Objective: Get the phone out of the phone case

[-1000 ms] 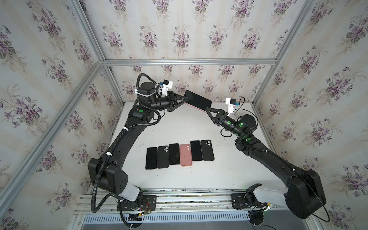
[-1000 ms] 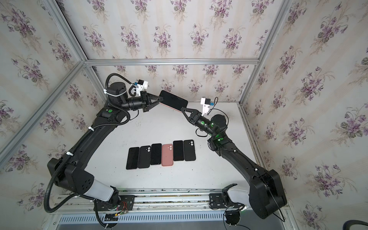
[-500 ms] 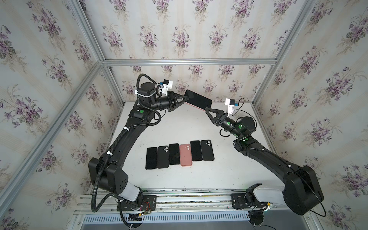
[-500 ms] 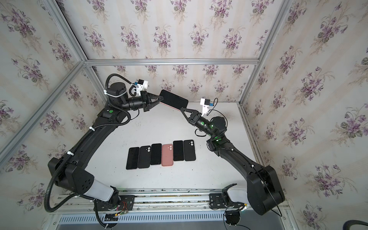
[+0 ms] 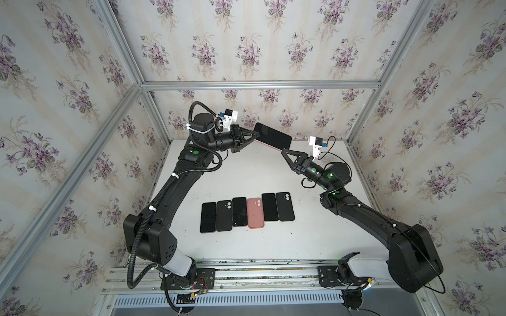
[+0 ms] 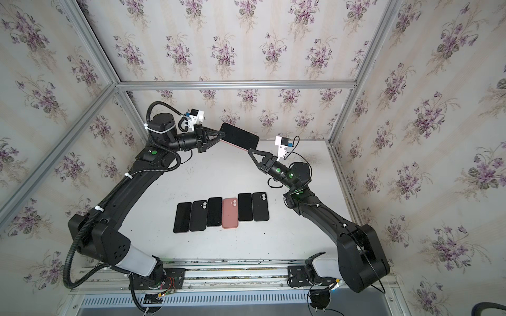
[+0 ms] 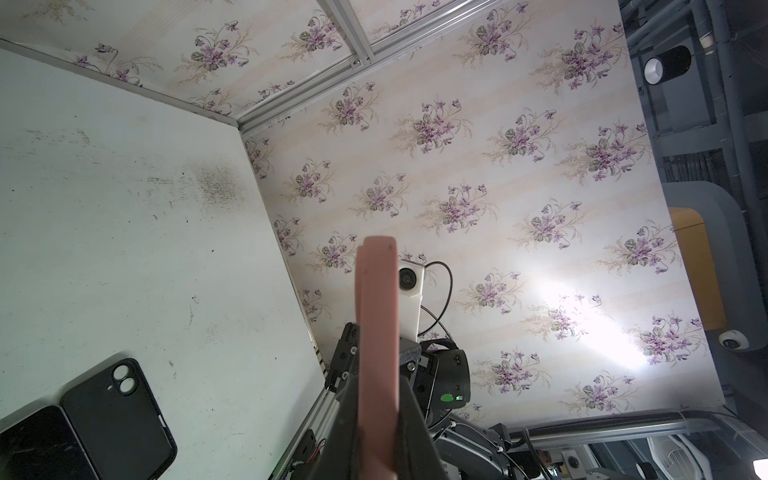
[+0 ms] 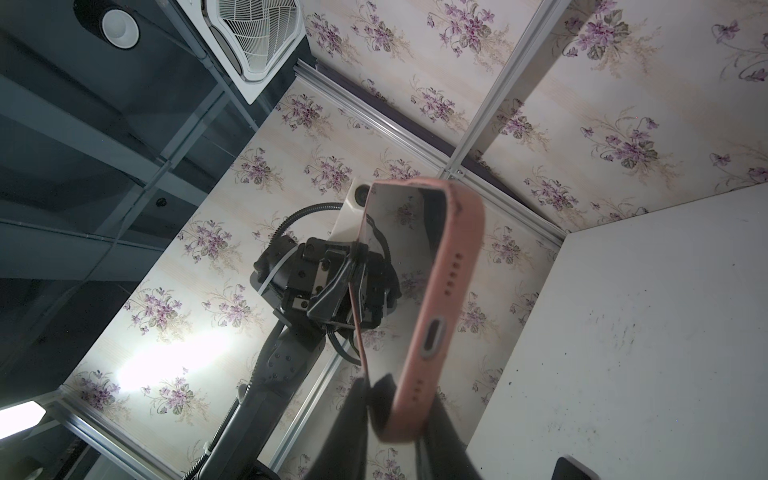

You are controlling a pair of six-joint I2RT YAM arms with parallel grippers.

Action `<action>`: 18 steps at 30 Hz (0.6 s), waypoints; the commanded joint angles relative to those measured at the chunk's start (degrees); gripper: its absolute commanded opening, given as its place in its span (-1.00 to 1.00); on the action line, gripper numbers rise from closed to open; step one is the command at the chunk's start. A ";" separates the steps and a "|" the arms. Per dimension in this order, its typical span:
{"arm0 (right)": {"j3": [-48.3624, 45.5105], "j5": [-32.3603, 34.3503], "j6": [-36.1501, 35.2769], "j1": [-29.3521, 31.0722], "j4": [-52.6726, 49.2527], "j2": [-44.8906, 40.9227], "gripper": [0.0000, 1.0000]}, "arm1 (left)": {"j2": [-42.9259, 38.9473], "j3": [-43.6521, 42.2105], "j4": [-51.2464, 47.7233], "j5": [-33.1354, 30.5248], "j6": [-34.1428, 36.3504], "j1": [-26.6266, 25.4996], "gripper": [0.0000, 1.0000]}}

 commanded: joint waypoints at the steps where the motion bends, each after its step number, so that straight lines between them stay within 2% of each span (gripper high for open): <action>1: 0.09 -0.52 0.32 0.04 4.17 0.32 -0.68 | 0.00 0.48 4.70 1.02 -0.84 -0.03 -1.00; 5: -0.32 -1.16 0.69 0.03 5.49 0.91 -0.75 | 0.44 0.83 4.96 1.04 -1.51 -0.07 -1.00; 11: -3.48 -3.43 0.29 0.01 17.24 3.14 -0.86 | 1.19 1.75 6.05 2.36 -4.07 -0.08 -1.00; 14: -3.88 -7.04 -3.07 0.05 19.63 4.63 -0.88 | 1.36 2.23 6.12 3.41 -5.09 -0.20 -1.00; 18: -5.02 -10.44 -13.08 -0.01 22.20 5.41 -1.00 | 1.54 2.59 6.15 5.21 -5.99 -0.69 -1.00</action>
